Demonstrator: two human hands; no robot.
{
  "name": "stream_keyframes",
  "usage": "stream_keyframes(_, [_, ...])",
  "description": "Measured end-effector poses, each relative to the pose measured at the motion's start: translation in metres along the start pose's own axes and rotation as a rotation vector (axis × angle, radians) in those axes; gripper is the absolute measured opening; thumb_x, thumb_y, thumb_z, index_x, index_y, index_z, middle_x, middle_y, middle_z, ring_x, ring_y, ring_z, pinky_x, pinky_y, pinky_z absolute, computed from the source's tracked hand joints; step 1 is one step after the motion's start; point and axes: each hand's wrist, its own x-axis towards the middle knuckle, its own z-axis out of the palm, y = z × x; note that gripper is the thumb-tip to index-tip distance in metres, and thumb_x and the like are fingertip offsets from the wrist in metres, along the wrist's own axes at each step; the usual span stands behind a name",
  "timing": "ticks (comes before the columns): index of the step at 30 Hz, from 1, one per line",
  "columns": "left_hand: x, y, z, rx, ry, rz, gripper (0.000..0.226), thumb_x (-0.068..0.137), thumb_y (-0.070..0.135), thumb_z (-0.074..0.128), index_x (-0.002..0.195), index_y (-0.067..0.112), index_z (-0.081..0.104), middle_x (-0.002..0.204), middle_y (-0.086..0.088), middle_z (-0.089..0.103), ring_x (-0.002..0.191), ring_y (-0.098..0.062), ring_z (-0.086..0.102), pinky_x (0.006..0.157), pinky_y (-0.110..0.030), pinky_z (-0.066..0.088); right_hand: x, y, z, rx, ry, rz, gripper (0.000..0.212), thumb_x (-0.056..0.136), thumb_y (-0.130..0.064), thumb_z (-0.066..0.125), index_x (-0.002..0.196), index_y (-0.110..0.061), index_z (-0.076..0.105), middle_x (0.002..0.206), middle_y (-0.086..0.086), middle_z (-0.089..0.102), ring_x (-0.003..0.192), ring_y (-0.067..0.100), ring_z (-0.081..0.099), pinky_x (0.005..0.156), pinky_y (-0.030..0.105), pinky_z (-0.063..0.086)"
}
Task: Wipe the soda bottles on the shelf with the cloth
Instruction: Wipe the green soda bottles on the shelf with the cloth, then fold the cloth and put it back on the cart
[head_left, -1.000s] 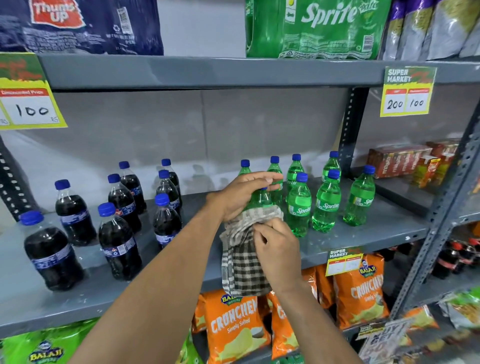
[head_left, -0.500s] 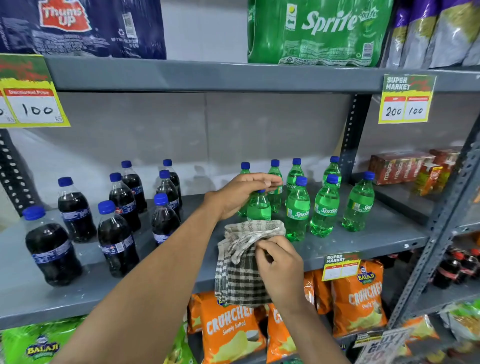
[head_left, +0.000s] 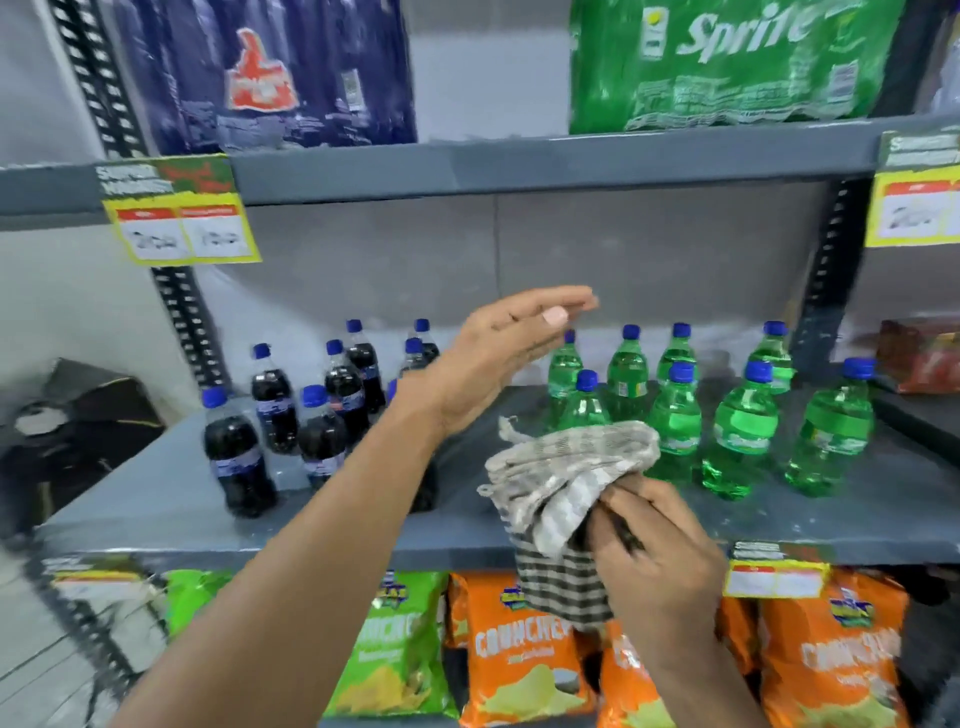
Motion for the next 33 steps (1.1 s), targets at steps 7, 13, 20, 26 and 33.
stream_keyframes(7, [-0.123,0.006,-0.007,0.158,0.025,-0.229,0.038,0.101,0.017,0.056,0.139,0.019,0.058,0.139,0.000,0.065,0.134,-0.016,0.057,0.110,-0.034,0.047,-0.019,-0.049,0.019,0.354,-0.071,0.101,0.014,0.091,-0.009,0.066,0.086,0.000,0.077,0.094,0.000,0.066,0.090,0.015,0.065,0.082,0.031,0.054])
stream_keyframes(13, [-0.215,0.026,-0.032,0.300,0.153,-0.382,0.036,0.099,0.014,0.063,0.135,0.016,0.061,0.122,-0.035,0.064,0.104,-0.045,0.066,0.096,-0.064,0.049,-0.038,-0.127,0.040,0.621,-0.274,0.138,0.011,0.090,-0.011,0.070,0.098,-0.011,0.076,0.103,-0.004,0.068,0.092,0.016,0.068,0.083,0.025,0.051])
stream_keyframes(20, [-0.348,0.050,-0.101,0.228,0.401,-0.395,0.063,0.081,0.016,0.085,0.138,0.023,0.058,0.137,-0.002,0.067,0.121,-0.022,0.067,0.104,-0.047,0.052,-0.069,-0.252,0.081,0.675,-0.454,-0.095,0.012,0.089,-0.007,0.063,0.094,-0.012,0.072,0.101,-0.006,0.060,0.083,0.020,0.053,0.081,0.015,0.038])
stream_keyframes(26, [-0.487,0.080,-0.183,0.240,0.426,-0.491,0.075,0.080,-0.016,0.069,0.139,0.024,0.047,0.127,-0.017,0.066,0.100,-0.017,0.067,0.089,-0.041,0.053,-0.111,-0.390,0.118,0.869,-0.502,0.062,0.015,0.074,-0.009,0.078,0.081,-0.022,0.076,0.094,-0.013,0.067,0.083,0.011,0.066,0.077,0.020,0.050])
stream_keyframes(33, [-0.609,0.123,-0.248,0.659,0.316,-0.585,0.073,0.085,-0.002,0.064,0.142,0.033,0.037,0.125,-0.009,0.070,0.110,-0.025,0.067,0.091,-0.042,0.056,-0.159,-0.504,0.155,0.870,-0.972,0.451,0.062,0.064,-0.052,0.082,0.120,-0.039,0.061,0.092,-0.009,0.072,0.071,0.010,0.068,0.063,0.029,0.058])
